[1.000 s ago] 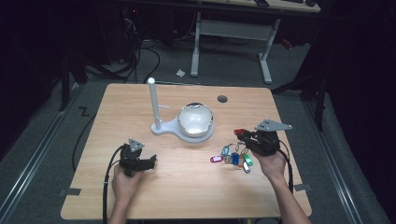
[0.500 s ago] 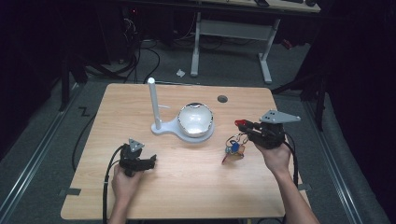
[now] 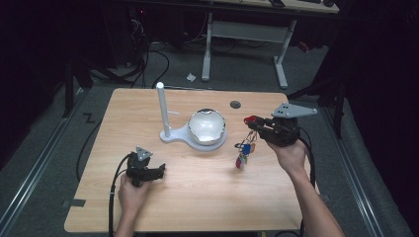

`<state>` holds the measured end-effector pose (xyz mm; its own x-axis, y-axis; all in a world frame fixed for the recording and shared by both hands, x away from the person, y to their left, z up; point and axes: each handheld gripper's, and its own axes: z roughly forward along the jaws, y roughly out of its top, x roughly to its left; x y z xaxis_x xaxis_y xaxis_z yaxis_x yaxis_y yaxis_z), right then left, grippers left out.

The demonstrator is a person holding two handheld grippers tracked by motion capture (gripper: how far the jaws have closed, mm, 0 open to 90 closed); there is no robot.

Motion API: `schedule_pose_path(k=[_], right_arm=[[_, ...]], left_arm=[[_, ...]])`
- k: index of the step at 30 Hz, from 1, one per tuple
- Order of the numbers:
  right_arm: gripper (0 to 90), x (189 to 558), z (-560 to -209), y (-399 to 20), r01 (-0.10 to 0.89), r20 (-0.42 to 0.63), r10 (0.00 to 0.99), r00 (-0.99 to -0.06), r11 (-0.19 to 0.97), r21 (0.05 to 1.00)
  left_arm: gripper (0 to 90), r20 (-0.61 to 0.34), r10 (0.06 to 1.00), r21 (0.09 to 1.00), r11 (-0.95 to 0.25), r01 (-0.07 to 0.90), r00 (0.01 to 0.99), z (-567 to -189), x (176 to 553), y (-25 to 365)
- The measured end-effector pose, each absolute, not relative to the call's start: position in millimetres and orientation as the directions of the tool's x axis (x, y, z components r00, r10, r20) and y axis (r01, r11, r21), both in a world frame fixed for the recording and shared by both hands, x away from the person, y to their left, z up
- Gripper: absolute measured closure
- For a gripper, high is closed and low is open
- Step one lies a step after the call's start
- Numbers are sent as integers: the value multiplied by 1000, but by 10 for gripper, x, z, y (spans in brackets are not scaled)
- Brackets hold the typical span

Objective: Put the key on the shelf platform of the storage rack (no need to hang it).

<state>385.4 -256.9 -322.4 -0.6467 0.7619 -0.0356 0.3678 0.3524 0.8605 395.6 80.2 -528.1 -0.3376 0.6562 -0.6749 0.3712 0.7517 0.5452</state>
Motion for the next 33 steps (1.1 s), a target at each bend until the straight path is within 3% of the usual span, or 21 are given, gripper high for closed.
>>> schedule_pose_path(k=[33], right_arm=[[758, 4312, -2668, -2174, 332, -22, 728, -686, 340, 880]], left_arm=[[174, -674, 658, 547, 749, 374, -334, -5282, 3955, 806]])
